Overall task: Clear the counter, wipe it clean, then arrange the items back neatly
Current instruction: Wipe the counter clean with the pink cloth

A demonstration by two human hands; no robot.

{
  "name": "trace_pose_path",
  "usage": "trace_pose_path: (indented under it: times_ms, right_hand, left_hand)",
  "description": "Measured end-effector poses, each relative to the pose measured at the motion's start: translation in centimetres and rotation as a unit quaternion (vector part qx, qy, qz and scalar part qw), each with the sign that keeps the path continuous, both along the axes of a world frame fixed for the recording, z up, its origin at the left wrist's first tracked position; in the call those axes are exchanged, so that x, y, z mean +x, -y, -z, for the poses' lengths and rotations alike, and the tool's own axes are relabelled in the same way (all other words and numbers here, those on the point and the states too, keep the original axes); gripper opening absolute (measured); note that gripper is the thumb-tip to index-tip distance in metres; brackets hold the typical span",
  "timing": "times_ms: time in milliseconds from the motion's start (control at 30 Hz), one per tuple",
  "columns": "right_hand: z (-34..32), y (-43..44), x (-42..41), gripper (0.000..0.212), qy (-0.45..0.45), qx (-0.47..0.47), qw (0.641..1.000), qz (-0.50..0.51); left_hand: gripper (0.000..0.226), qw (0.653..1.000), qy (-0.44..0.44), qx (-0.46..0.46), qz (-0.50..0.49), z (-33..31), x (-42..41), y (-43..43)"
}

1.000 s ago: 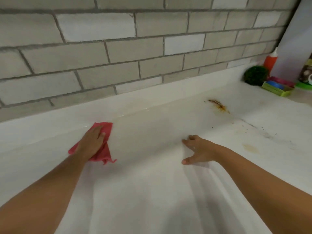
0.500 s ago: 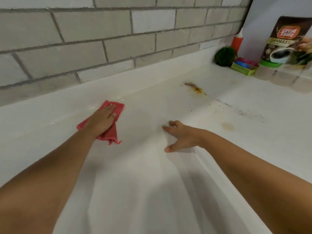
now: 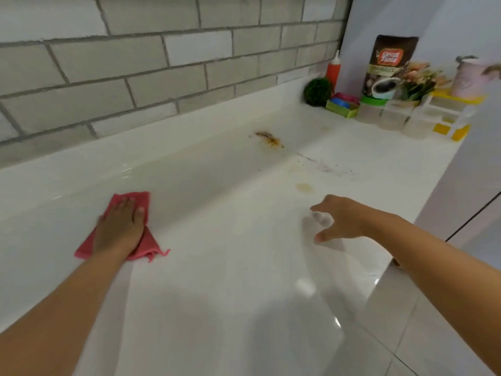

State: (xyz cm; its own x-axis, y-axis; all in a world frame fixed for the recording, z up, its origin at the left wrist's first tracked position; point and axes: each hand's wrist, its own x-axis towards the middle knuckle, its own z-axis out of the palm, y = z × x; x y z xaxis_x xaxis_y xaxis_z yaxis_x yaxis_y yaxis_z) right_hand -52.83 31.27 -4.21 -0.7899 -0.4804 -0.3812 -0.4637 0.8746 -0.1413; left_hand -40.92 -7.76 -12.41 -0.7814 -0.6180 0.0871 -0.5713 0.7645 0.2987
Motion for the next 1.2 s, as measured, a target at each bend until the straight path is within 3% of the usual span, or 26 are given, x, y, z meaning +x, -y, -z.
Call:
trace_pose_path:
  times_ms: [67, 200, 333, 467, 667, 800, 933, 1000, 1133, 1200]
  right_hand:
    - [0.5, -3.3, -0.5, 0.105, 0.033, 0.076, 0.995, 0.055]
    - [2.2, -5.9, -0.8, 0.116, 0.043, 0.131, 0.987, 0.084]
    - [1.8, -5.2, -0.8, 0.119, 0.048, 0.164, 0.982, 0.076]
    - [0.8, -4.7, 0.0, 0.104, 0.046, 0.200, 0.978, 0.039]
    - [0.1, -4.9, 0.8, 0.096, 0.026, 0.230, 0.973, 0.001]
    - [-0.2, -5.4, 1.4, 0.095, 0.019, 0.228, 0.973, -0.014]
    - [0.1, -5.7, 1.3, 0.095, 0.000, 0.222, 0.974, -0.036]
    - [0.5, -5.8, 1.0, 0.094, 0.000, 0.211, 0.977, -0.040]
    - [0.6, -6.4, 1.2, 0.092, 0.002, 0.204, 0.978, -0.042]
    - [0.5, -6.5, 1.3, 0.091, -0.002, 0.197, 0.979, -0.044]
  left_hand:
    - [0.049, 0.999, 0.003, -0.033, 0.017, 0.5, -0.9, -2.9]
    - [0.051, 0.991, -0.006, -0.036, 0.128, 0.4, -1.6, -13.2]
    - [0.076, 0.968, 0.006, -0.037, 0.250, -0.1, -0.7, -23.5]
    - [0.053, 0.936, 0.020, -0.001, 0.352, -0.3, 3.7, -27.7]
    - [0.077, 0.986, 0.030, 0.001, 0.166, 0.3, 11.7, -19.5]
    - [0.053, 0.999, 0.018, -0.020, -0.019, 0.4, 16.5, -18.1]
    - [0.053, 0.983, 0.030, -0.015, -0.181, -0.2, 14.4, -20.2]
    - [0.054, 0.990, 0.016, -0.007, -0.138, -0.2, 11.5, -23.5]
    - [0.053, 0.997, 0.012, 0.006, 0.073, -0.3, 9.1, -32.3]
    - [0.052, 0.995, 0.025, 0.015, 0.095, -0.6, 10.4, -32.4]
